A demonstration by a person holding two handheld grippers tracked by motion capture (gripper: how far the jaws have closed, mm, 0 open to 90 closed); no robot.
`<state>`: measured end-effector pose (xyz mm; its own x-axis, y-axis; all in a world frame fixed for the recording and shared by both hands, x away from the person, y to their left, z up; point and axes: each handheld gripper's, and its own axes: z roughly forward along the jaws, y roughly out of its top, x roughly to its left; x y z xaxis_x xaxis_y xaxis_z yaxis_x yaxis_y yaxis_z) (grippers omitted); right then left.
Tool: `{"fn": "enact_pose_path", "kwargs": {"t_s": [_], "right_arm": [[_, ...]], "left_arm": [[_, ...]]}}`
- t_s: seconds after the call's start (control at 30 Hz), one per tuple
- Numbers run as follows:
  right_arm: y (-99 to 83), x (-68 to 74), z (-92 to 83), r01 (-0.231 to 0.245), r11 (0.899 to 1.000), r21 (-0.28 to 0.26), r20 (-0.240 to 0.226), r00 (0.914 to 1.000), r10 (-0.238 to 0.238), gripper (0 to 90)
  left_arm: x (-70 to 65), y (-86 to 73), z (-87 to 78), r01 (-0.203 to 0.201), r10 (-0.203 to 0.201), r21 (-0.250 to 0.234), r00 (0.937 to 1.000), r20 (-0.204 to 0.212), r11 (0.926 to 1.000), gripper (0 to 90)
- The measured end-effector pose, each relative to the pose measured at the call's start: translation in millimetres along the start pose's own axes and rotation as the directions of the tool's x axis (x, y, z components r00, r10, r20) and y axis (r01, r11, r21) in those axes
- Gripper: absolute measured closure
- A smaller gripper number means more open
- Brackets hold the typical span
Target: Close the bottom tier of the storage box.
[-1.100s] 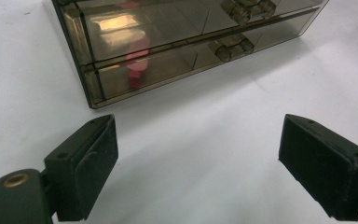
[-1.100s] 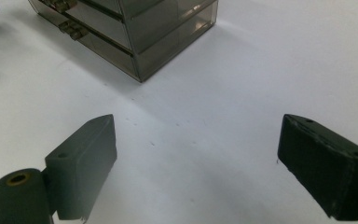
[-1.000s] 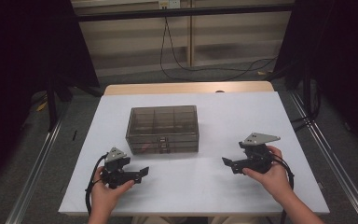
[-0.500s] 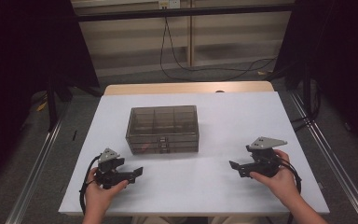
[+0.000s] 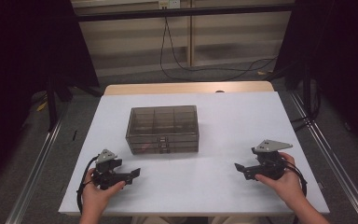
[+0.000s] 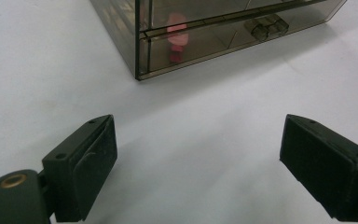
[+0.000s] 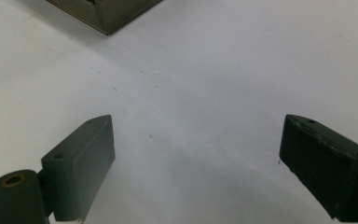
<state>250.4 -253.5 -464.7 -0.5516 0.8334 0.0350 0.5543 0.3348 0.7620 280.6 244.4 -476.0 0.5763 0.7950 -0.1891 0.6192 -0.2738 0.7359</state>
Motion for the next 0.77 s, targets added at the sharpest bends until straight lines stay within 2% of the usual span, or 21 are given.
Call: {"fn": "enact_pose_path", "kwargs": {"t_s": [0.13, 0.47, 0.77], "right_arm": [[-3.5, -0.4, 0.1, -0.001, 1.000, 0.012, 0.011, 0.9999, 0.001, 9.1], [-10.9, -4.9, 0.3, -0.007, 1.000, 0.024, 0.024, 0.9997, 0.007, 9.0], [-15.2, -5.9, 2.1, -0.012, 0.999, 0.033, 0.035, 0.9993, 0.011, 8.3]], "left_arm": [[0.7, -1.0, 0.1, -0.004, 0.004, 0.002, 1.0000, 0.003, 1.0000, 11.1], [8.1, -4.2, -3.6, -0.010, 0.010, 0.001, 0.9997, -0.021, 0.9999, 10.4], [8.7, -5.1, -2.7, -0.014, 0.014, 0.007, 0.9996, -0.024, 0.9999, 9.3]]}}
